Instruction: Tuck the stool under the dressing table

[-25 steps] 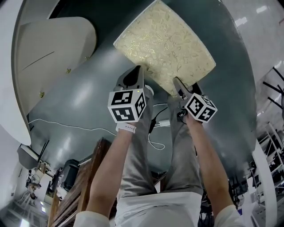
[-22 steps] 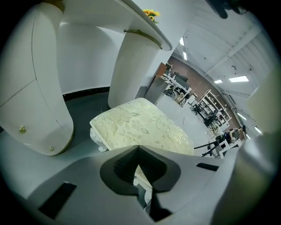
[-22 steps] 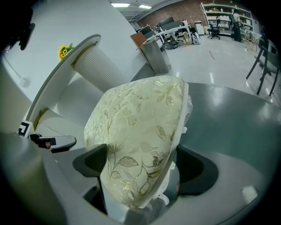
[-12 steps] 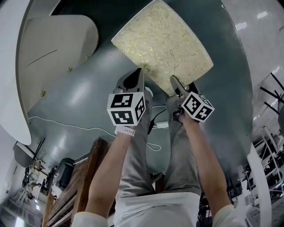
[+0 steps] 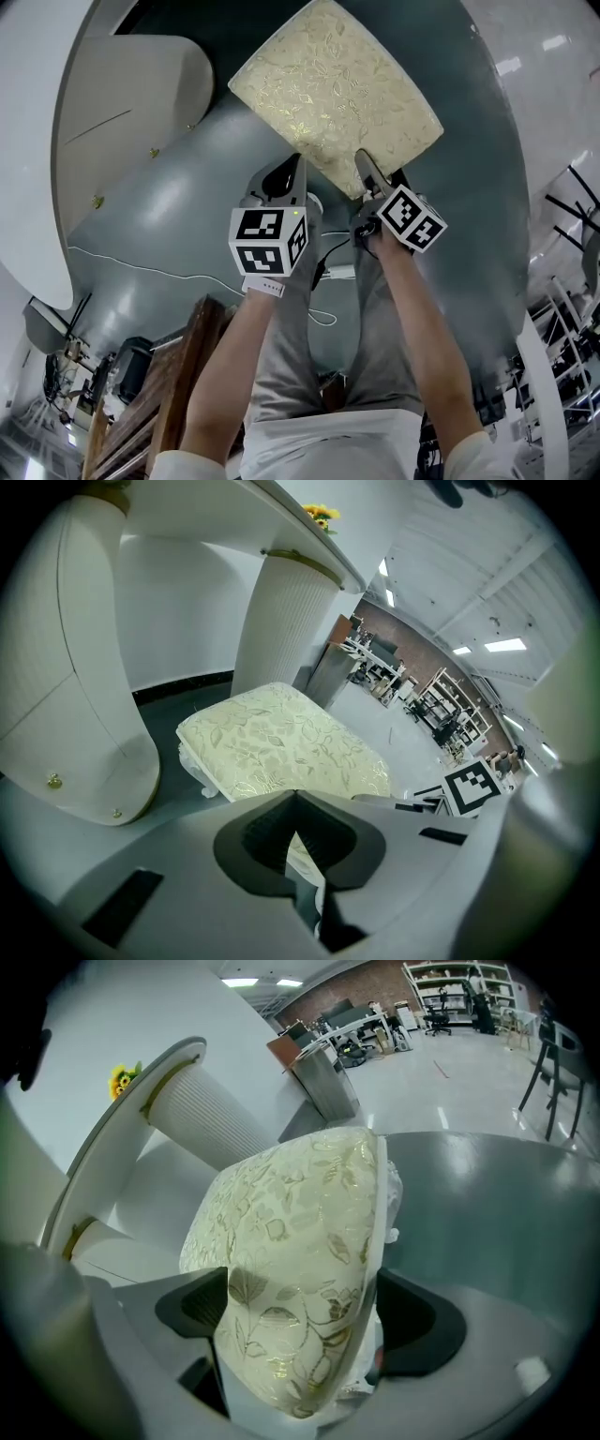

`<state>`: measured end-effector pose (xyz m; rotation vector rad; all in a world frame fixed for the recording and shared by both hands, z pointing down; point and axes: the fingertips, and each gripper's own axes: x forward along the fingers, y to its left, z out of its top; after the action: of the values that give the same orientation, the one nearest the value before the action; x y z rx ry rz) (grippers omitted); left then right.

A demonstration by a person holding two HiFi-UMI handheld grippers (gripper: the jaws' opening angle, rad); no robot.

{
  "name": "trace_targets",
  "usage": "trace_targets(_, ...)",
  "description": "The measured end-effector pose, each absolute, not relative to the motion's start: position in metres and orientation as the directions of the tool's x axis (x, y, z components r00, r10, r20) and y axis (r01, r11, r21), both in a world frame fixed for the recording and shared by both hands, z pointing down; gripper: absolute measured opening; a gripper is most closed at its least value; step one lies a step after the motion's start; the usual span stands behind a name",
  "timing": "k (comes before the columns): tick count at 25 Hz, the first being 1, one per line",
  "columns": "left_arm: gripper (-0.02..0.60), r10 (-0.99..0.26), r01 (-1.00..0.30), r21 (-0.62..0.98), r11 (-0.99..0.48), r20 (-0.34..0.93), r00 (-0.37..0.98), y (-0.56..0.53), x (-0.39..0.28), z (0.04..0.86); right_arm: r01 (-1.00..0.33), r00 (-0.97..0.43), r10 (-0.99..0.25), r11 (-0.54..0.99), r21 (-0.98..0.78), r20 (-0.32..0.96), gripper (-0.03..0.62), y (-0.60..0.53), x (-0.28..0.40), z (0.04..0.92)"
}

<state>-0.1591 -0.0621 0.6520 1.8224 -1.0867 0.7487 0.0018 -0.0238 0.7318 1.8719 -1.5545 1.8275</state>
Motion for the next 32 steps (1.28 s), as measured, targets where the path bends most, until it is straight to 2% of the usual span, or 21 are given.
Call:
trace_targets(12, 0.009, -0.405, -0.905, 0.372, -0.208, 0.809, 0.426, -0.043, -0.136, 0.659, -0.632, -0.283, -0.592, -0.477, -0.611, 0.755, 0.512, -0.037, -0.009, 0.741)
trace_targets(18, 0.009, -0.431, -0.922, 0.348, -0.173, 0.814, 0.388, -0.073, -0.201, 0.65, -0.637, -0.339, -0.583, -0.435, -0.636, 0.738, 0.512, -0.079, -0.084, 0.733)
trace_targets(32, 0.009, -0.468, -0.93, 0.347, -0.119, 0.807, 0.361, -0.085, -0.243, 0.654, -0.657, -0.429, -0.599, -0.307, -0.689, 0.676, 0.503, -0.129, -0.14, 0.733)
